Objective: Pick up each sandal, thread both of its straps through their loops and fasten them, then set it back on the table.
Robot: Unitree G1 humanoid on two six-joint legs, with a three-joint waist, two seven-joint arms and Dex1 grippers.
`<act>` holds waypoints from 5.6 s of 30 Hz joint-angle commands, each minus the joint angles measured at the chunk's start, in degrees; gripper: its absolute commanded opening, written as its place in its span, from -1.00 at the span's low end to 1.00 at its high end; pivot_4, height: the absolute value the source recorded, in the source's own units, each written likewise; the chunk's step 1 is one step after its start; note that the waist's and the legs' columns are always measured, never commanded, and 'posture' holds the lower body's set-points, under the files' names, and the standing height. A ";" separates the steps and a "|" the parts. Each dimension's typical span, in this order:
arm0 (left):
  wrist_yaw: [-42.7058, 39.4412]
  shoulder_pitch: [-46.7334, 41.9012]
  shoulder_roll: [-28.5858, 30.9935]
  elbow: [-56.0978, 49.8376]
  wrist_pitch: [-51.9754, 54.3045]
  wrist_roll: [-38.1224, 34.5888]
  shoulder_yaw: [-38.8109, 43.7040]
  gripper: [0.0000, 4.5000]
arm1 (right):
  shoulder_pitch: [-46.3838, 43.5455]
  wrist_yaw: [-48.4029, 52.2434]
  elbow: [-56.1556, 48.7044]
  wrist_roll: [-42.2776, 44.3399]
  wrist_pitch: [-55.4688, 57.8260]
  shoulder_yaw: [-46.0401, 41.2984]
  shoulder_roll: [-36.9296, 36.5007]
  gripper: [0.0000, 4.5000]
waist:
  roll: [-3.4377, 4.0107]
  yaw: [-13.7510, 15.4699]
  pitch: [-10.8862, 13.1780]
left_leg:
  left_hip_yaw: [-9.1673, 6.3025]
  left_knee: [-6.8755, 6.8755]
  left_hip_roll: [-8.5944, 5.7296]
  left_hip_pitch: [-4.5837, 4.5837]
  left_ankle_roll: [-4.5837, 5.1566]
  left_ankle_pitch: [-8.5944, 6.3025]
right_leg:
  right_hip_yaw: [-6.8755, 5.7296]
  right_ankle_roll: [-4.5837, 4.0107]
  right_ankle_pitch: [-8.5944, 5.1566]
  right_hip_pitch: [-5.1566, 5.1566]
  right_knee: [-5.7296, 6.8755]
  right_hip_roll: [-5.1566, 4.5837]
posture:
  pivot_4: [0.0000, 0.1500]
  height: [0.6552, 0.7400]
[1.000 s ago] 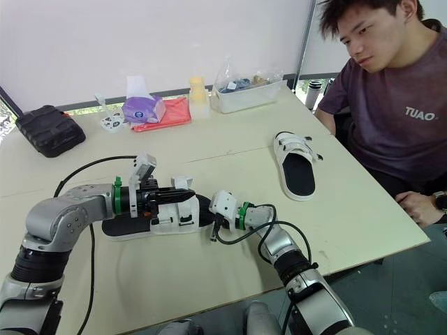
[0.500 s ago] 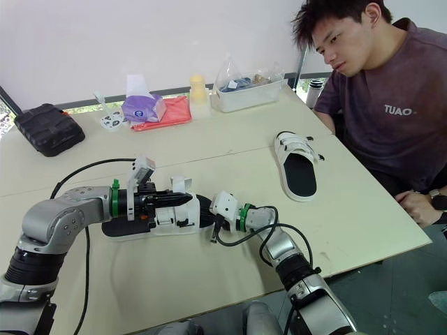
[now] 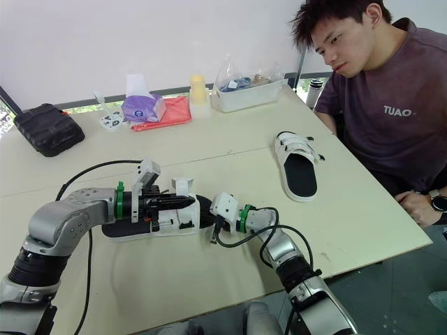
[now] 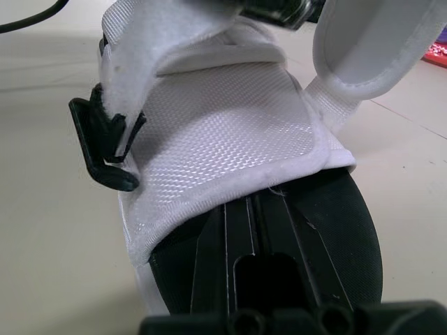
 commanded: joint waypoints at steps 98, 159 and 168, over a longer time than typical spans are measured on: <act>-2.51 21.30 11.81 -24.56 9.21 -10.53 19.13 0.63 | -0.82 0.94 18.53 -5.01 2.22 4.14 2.05 -1.00 | 0.19 -0.22 -0.08 | 0.13 0.01 0.81 0.74 0.21 -0.17 | 0.04 -0.66 -0.24 0.84 0.25 0.83 | 1.00 1.00; -2.79 20.00 8.45 -16.61 3.07 -10.82 2.88 -0.97 | -0.42 1.64 19.83 -5.92 0.68 4.84 1.52 -1.00 | 0.20 -0.10 -0.07 | 0.10 -0.14 0.96 1.26 -0.06 -0.40 | 0.03 -1.13 -0.53 1.26 0.26 0.92 | 1.00 1.00; 23.27 3.76 -11.36 -0.41 11.47 -23.73 16.44 -0.97 | -0.51 1.31 19.96 -5.95 0.63 4.86 1.58 -1.00 | -0.03 -0.08 -0.15 | -0.05 -0.02 0.94 1.29 -0.10 -0.39 | -0.12 -0.99 -0.45 1.41 0.27 0.93 | 1.00 1.00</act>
